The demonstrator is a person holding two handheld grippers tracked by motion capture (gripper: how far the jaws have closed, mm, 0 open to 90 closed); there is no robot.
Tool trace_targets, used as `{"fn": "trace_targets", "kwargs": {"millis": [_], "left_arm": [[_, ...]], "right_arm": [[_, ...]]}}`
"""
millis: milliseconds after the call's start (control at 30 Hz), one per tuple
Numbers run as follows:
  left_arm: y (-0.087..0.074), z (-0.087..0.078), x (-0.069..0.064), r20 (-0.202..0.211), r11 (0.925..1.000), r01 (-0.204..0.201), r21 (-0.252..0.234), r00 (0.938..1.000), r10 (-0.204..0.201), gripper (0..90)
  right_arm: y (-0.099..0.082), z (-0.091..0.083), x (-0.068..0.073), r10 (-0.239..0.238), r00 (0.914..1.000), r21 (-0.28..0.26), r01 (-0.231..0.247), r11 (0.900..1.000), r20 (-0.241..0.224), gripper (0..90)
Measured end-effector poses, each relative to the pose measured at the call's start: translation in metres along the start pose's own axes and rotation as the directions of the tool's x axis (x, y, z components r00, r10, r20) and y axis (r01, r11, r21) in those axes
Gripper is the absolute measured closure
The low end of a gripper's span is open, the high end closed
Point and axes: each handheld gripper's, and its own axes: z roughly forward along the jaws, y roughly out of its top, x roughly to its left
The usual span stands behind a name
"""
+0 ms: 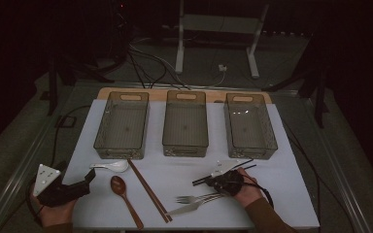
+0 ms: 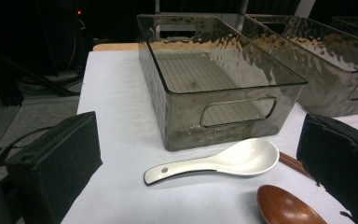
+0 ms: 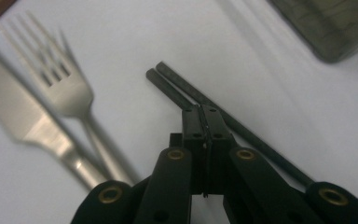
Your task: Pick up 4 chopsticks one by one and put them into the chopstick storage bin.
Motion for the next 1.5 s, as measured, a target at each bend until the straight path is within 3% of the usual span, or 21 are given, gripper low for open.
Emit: {"fn": "trace_targets", "kwargs": {"millis": [367, 700, 833, 933, 1133, 1200, 1233, 1300, 1500], "left_arm": [[-0.001, 0.000, 0.001, 0.001, 1.0000, 0.001, 0.001, 1.0000, -0.001, 0.7], [-0.001, 0.001, 0.001, 0.000, 1.0000, 0.000, 0.005, 1.0000, 0.000, 0.7], [-0.001, 0.000, 0.002, 0.001, 1.0000, 0.001, 0.005, 1.0000, -0.001, 0.7], [-0.001, 0.000, 0.003, 0.001, 1.0000, 0.003, 0.004, 1.0000, -0.003, 0.7], [-0.001, 0.000, 0.002, 0.003, 1.0000, 0.002, 0.002, 1.0000, -0.002, 0.7], [-0.001, 0.000, 0.002, 0.002, 1.0000, 0.000, 0.004, 1.0000, 0.000, 0.7], [-0.001, 0.000, 0.002, 0.003, 1.0000, 0.002, 0.004, 1.0000, -0.002, 0.7], [-0.001, 0.000, 0.002, 0.003, 1.0000, 0.003, 0.004, 1.0000, -0.003, 0.7], [-0.001, 0.000, 0.002, 0.004, 1.0000, 0.004, 0.004, 1.0000, -0.004, 0.7]], "right_arm": [[0.016, 0.017, -0.012, 0.066, 0.9963, -0.030, -0.065, 0.9975, 0.055, 89.9], [0.023, 0.028, -0.022, 0.149, 0.9816, -0.080, -0.140, 0.9870, 0.120, 89.9], [0.024, 0.028, -0.024, 0.153, 0.9796, -0.078, -0.144, 0.9865, 0.130, 89.9], [0.022, 0.015, -0.028, 0.179, 0.9706, -0.126, -0.160, 0.9791, 0.160, 89.9], [0.015, 0.000, -0.043, 0.216, 0.9409, -0.131, -0.188, 0.9735, 0.260, 90.0], [0.010, 0.000, -0.051, 0.231, 0.9252, -0.115, -0.205, 0.9719, 0.301, 90.0], [0.010, 0.000, -0.051, 0.231, 0.9252, -0.115, -0.205, 0.9719, 0.301, 90.0], [0.007, 0.001, -0.053, 0.224, 0.9147, -0.096, -0.203, 0.9744, 0.336, 90.0], [-0.002, 0.003, -0.061, 0.237, 0.8923, -0.051, -0.236, 0.9705, 0.384, 90.0]]}}
